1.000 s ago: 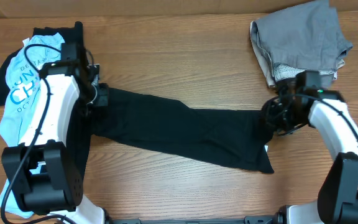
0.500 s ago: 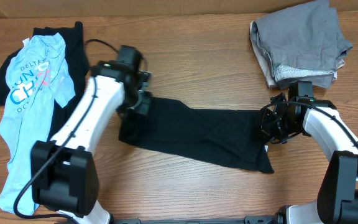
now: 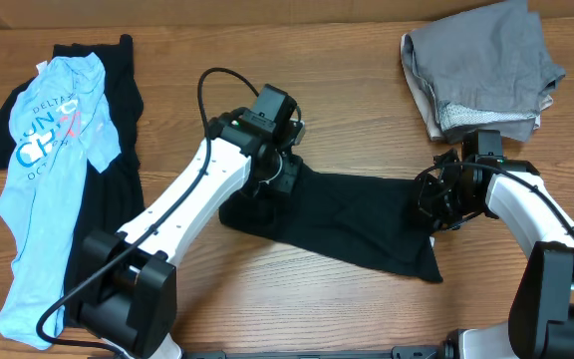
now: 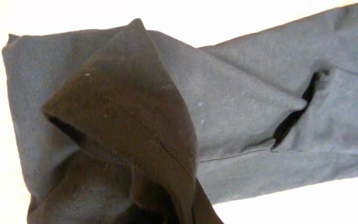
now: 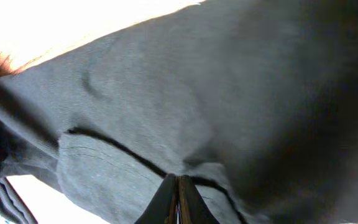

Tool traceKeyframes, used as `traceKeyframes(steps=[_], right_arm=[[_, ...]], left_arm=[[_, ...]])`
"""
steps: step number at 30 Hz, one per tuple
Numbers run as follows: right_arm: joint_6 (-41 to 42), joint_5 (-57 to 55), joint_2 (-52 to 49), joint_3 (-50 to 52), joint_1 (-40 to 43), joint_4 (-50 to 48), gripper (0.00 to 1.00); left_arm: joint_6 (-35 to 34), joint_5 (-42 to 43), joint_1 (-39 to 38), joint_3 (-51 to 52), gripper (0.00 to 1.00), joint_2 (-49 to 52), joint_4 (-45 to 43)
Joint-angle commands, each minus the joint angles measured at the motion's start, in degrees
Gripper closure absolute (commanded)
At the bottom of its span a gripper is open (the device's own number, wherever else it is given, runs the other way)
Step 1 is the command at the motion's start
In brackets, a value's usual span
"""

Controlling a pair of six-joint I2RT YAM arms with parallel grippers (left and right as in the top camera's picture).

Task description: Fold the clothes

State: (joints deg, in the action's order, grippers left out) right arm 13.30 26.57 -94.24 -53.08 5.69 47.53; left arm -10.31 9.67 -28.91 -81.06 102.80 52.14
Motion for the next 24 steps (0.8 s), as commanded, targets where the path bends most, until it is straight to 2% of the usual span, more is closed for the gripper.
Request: traceKeyframes(steps=[1, 5, 9, 18, 24], right_arm=[[0.09, 0.09, 0.85, 0.26, 0.0, -0.35, 0.96], [0.09, 0.09, 0.85, 0.26, 0.0, -0.33, 0.96], [0.28, 0.09, 0.85, 0.26, 0.0, -0.13, 0.96], [1.75, -1.62, 0.85, 0.26, 0.0, -0.11, 0.96], [1.73, -1.62, 0.85, 0.26, 0.0, -0.11, 0.96]], left_arm=[[-1.77, 3.45, -0.48, -1.31, 0.96, 0.28, -1.46], [-1.75, 7.52, -0.5, -1.46, 0.96, 0.26, -2.73], [-1.27, 7.13, -0.24, -4.63, 0.96, 0.24, -0.17], [0.68, -10.05, 3.21, -24.9, 0.96, 0.24, 18.58], [1.11, -14.71, 6.91, -29.31, 0.96, 0.24, 27.15]])
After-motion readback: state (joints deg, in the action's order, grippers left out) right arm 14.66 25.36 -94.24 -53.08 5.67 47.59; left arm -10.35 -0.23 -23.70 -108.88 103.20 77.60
